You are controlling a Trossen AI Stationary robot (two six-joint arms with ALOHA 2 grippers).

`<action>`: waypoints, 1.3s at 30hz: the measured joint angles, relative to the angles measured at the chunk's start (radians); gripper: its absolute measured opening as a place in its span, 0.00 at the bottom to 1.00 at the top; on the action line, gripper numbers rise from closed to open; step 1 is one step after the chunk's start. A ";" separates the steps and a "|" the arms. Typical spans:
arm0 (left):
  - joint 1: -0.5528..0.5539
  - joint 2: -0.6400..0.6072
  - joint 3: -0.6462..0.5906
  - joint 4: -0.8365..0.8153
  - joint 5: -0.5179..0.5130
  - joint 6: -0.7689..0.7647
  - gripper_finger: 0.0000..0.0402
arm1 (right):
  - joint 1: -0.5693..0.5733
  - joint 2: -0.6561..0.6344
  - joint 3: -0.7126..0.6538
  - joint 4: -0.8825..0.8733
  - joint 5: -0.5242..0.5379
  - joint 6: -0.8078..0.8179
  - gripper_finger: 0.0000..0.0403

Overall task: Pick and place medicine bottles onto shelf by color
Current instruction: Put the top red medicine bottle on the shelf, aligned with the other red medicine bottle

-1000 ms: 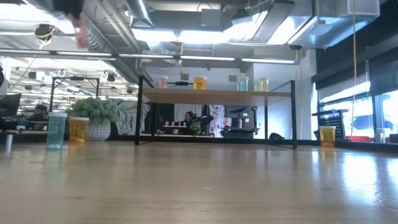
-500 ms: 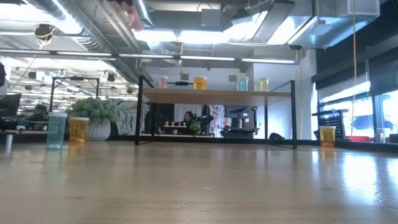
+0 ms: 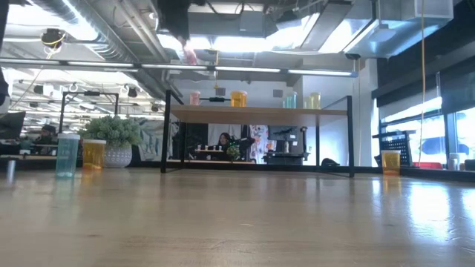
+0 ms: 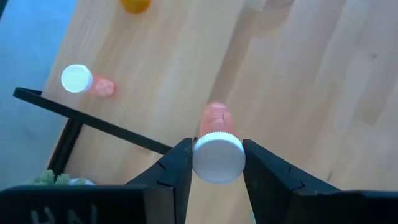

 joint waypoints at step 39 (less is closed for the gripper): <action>0.161 0.172 0.000 0.024 -0.041 0.225 0.30 | 0.000 0.000 0.000 0.080 0.166 0.114 0.47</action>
